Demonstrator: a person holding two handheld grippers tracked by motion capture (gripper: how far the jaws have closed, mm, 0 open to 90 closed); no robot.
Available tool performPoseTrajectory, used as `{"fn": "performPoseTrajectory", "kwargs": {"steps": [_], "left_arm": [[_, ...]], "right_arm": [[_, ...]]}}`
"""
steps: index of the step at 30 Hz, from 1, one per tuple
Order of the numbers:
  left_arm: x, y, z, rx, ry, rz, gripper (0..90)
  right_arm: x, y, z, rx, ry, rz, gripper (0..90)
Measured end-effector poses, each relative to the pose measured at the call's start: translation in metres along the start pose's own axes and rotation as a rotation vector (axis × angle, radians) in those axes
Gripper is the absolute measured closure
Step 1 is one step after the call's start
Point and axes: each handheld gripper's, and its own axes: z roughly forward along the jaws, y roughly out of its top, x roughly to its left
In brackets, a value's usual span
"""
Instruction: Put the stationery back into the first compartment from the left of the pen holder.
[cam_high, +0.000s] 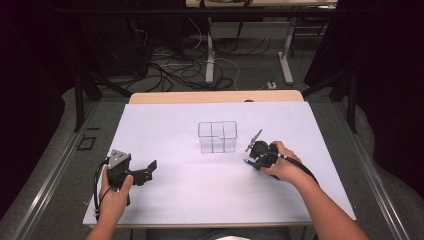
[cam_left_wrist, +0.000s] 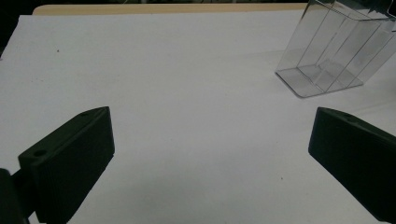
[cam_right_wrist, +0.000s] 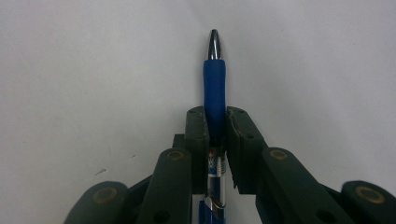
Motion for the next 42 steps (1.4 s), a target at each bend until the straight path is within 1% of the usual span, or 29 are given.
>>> {"fn": "performPoseTrajectory", "kwargs": {"steps": [4,5,6,7,8,9,10,11,12,14,15,17,18,20,22,23,25,27,28,30,32,33,35,36,38,39,40,41,42], "left_arm": [[0.0,0.0,0.0,0.0,0.0,0.0,0.4],[0.0,0.0,0.0,0.0,0.0,0.0,0.4],[0.0,0.0,0.0,0.0,0.0,0.0,0.4],[0.0,0.0,0.0,0.0,0.0,0.0,0.4],[0.0,0.0,0.0,-0.002,0.0,0.0,0.4],[0.0,0.0,0.0,-0.003,0.0,0.001,0.4],[0.0,0.0,0.0,-0.003,0.0,0.001,0.4],[0.0,0.0,0.0,-0.003,0.0,0.001,0.4],[0.0,0.0,0.0,-0.001,0.0,0.0,0.4],[0.0,0.0,0.0,-0.002,0.0,0.001,0.4],[0.0,0.0,0.0,-0.002,0.0,0.001,0.4],[0.0,0.0,0.0,-0.002,0.0,0.001,0.4],[0.0,0.0,0.0,-0.002,0.001,0.001,0.4],[0.0,0.0,0.0,-0.001,0.0,0.001,0.4],[0.0,0.0,0.0,-0.001,0.0,0.0,0.4],[0.0,0.0,0.0,-0.001,0.0,0.0,0.4],[0.0,0.0,0.0,-0.002,0.0,-0.001,0.4],[0.0,0.0,0.0,-0.002,0.0,-0.002,0.4],[0.0,0.0,0.0,-0.002,0.0,-0.003,0.4],[0.0,0.0,0.0,-0.002,0.0,-0.002,0.4],[0.0,0.0,0.0,-0.001,0.0,-0.001,0.4],[0.0,0.0,0.0,-0.002,0.0,-0.001,0.4],[0.0,0.0,0.0,-0.002,0.0,-0.001,0.4],[0.0,0.0,0.0,-0.001,0.0,-0.001,0.4],[0.0,0.0,0.0,0.001,0.0,0.0,0.4],[0.0,0.0,0.0,0.001,0.0,-0.001,0.4],[0.0,0.0,0.0,0.001,0.0,-0.001,0.4],[0.0,0.0,0.0,0.001,0.0,-0.001,0.4],[0.0,0.0,0.001,0.002,0.0,-0.001,0.4]], "right_arm": [[0.0,0.001,-0.002,-0.004,-0.004,0.003,79.5],[0.0,0.001,-0.005,0.024,-0.011,-0.002,79.5],[0.001,0.001,-0.005,0.009,-0.002,0.017,79.5],[0.001,0.001,-0.005,0.009,-0.002,0.017,79.5],[0.001,0.0,-0.005,-0.004,-0.005,0.017,79.5],[0.001,0.001,-0.005,-0.001,-0.011,0.016,79.6],[0.001,0.001,-0.006,0.004,-0.013,0.027,79.6],[0.0,0.001,-0.006,0.001,-0.012,0.018,79.6],[0.0,0.0,-0.006,-0.012,0.008,0.021,79.6],[0.0,0.001,-0.007,-0.009,0.003,0.026,79.6],[0.0,0.001,-0.007,-0.013,0.01,0.029,79.5],[0.0,0.001,-0.009,-0.001,0.016,0.034,79.6],[0.002,0.0,-0.008,-0.029,0.014,0.07,79.6],[-0.001,0.0,-0.01,-0.026,0.017,0.04,79.6],[0.0,0.001,-0.011,-0.024,0.024,0.049,79.6],[0.0,0.001,-0.012,-0.038,0.021,0.056,79.6],[0.0,0.0,-0.014,-0.045,0.026,0.066,79.6],[-0.001,0.0,-0.014,-0.052,0.03,0.061,79.6],[-0.002,-0.001,-0.017,-0.063,0.043,0.071,79.6],[-0.002,-0.002,-0.019,-0.077,0.044,0.096,79.6],[-0.003,-0.002,-0.02,-0.084,0.053,0.094,79.6],[-0.004,-0.003,-0.022,-0.093,0.068,0.134,79.6],[-0.006,-0.003,-0.023,-0.104,0.071,0.123,79.6],[-0.007,-0.005,-0.024,-0.115,0.091,0.161,79.6],[-0.008,-0.006,-0.024,-0.127,0.089,0.155,79.6],[-0.01,-0.008,-0.021,-0.192,0.106,0.171,79.6],[-0.01,-0.008,-0.021,-0.192,0.106,0.171,79.6],[-0.011,-0.008,-0.025,-0.152,0.112,0.183,79.6],[-0.013,-0.01,-0.026,-0.169,0.136,0.197,79.6]]}}
